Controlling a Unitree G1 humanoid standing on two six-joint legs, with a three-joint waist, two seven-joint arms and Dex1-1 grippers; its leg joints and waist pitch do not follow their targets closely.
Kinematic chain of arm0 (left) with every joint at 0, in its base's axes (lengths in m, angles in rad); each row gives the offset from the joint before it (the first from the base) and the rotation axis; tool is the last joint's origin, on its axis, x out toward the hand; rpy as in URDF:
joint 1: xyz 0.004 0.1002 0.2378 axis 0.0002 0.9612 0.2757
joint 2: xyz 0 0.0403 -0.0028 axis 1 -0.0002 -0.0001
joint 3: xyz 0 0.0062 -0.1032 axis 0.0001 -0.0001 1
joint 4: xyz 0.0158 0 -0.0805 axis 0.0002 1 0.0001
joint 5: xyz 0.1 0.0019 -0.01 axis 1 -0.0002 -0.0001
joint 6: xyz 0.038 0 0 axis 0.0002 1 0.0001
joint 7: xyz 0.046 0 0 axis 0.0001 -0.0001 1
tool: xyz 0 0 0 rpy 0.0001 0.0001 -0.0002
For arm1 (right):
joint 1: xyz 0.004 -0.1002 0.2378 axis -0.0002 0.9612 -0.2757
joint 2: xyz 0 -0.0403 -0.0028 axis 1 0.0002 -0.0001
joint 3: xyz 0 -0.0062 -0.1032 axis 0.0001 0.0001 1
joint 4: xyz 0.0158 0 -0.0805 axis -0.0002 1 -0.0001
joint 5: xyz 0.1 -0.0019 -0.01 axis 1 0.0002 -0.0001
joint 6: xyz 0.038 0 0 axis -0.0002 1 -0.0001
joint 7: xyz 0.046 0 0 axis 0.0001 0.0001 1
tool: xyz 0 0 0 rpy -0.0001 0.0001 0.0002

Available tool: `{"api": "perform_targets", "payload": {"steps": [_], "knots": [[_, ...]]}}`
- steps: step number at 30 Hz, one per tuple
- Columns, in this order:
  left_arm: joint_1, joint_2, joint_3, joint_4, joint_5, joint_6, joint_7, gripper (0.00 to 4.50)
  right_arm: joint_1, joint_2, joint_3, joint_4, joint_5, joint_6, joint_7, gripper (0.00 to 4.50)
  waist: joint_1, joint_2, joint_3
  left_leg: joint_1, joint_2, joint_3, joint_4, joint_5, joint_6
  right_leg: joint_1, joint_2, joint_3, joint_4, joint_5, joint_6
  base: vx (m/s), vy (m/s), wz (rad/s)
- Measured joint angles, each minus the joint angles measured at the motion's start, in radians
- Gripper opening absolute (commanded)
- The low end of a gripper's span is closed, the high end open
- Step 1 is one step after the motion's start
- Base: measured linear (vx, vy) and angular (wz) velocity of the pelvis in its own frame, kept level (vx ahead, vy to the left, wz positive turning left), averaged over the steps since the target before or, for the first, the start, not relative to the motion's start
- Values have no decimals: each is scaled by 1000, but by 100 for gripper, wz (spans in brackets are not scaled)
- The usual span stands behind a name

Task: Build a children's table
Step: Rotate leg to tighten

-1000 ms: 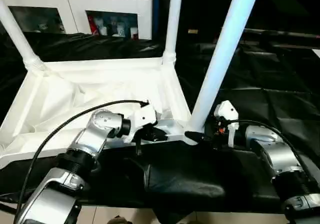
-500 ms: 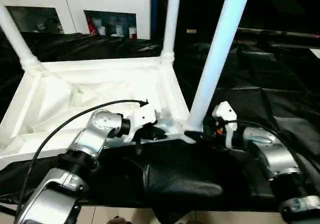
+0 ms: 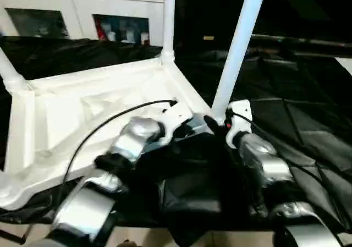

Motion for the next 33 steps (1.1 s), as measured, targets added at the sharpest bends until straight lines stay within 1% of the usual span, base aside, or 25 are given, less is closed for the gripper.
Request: {"api": "perform_targets", "payload": {"steps": [2,4,8,9,13,18,21,26,27,28,33], "knots": [[-1,-1,-1,3,1,-7,1,0,0,-3,1,7,-4,-15,9,349,1,0,0,0,0,0,0,0,0,0,0,0,0,0,0,0,0,0],[-2,0,-4,6,2,-18,-6,0,0,-15,2,12,-4,-32,38,379,3,1,1,-1,0,0,0,0,0,-1,0,0,0,0,0,0,0,0],[1,26,-8,-4,-2,-39,-53,0,3,-68,14,14,6,-47,168,379,2,3,2,-2,0,0,-1,0,0,-2,0,-1,0,0,0,0,0,0],[12,46,-8,-24,-7,-52,-101,0,17,-106,27,-4,17,-51,256,379,2,4,3,-2,0,0,-2,0,1,-3,0,-1,0,0,0,0,0,0],[47,93,-8,-70,-35,-79,-209,0,53,-178,54,-52,40,-55,440,379,1,7,4,-3,2,0,-3,3,6,-4,1,-2,0,-2,1,0,0,0],[122,196,-17,-178,-84,-113,-402,0,107,-275,110,-145,74,-33,679,379,4,11,6,-3,2,0,-3,3,6,-4,1,-3,0,-2,1,0,0,0],[139,219,-28,-209,-105,-112,-467,0,111,-279,126,-161,78,-23,742,379,5,11,7,-3,2,0,-1,0,1,-3,1,-3,1,-1,0,0,0,0],[147,231,-30,-228,-109,-101,-494,0,113,-285,134,-172,82,-11,777,379,8,10,7,-5,2,0,-1,-1,1,-4,1,-3,0,-1,0,0,0,0],[147,231,-30,-228,-109,-101,-496,0,115,-286,133,-177,82,-8,778,364,8,10,7,-5,2,0,-1,-1,1,-4,1,-3,0,-2,0,0,0,0],[147,232,-30,-229,-110,-101,-497,0,119,-288,133,-186,83,-5,779,364,9,11,7,-5,2,0,-2,-1,1,-4,1,-3,0,-2,0,0,0,0],[152,234,-30,-241,-112,-92,-500,0,137,-285,133,-223,106,16,790,319,12,11,7,-5,3,0,-2,-1,1,-4,1,-3,0,-2,1,0,0,0]]}}
